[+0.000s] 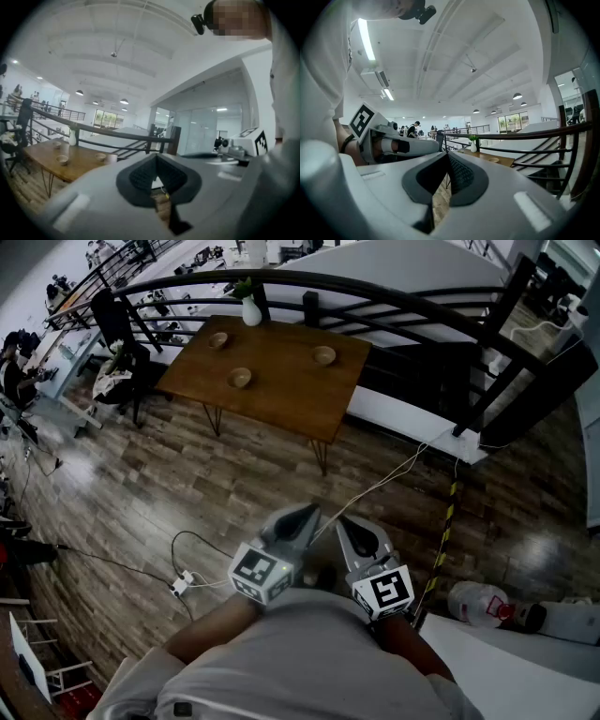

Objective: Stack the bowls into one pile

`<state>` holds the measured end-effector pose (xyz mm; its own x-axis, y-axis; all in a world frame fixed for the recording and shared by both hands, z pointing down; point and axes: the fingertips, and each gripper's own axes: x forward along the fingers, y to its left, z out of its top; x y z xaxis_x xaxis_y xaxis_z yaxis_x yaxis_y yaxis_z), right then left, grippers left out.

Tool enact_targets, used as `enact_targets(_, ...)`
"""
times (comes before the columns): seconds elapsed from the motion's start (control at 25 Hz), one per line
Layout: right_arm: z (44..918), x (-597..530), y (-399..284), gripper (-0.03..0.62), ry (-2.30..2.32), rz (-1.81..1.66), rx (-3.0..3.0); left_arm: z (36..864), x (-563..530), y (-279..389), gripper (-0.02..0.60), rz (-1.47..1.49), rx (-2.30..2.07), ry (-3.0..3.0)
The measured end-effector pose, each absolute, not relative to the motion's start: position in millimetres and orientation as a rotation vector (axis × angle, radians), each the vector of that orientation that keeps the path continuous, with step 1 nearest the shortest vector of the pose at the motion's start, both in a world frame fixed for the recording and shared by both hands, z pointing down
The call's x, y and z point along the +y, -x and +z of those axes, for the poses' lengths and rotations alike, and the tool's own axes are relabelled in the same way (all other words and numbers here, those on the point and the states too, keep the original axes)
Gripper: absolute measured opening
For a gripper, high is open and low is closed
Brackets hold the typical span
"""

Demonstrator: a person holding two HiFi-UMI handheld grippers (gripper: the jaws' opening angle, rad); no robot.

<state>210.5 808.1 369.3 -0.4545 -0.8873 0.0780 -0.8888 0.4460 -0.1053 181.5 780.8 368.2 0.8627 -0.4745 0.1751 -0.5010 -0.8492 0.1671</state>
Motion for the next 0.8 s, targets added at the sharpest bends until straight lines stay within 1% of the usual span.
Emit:
enact_targets(0.36, 375.3, 803.3, -213.7, 0.008, -1.628, 0.225, -2.639, 364.7, 769.7, -184.9, 0.005, 0.152, -0.742, -2.810)
enact_targets(0.52, 383.1, 783.3, -207.9, 0.008, -1.625, 0.295, -2.614, 367.1, 749.7, -172.0, 0.005, 0.141, -0.760, -2.800)
enact_targets(0.8, 383.4, 727.0, -177.3, 0.007, -1.616, 0.265, -2.617, 382.6, 698.0, -141.3, 0.005, 0.154, -0.754, -2.791)
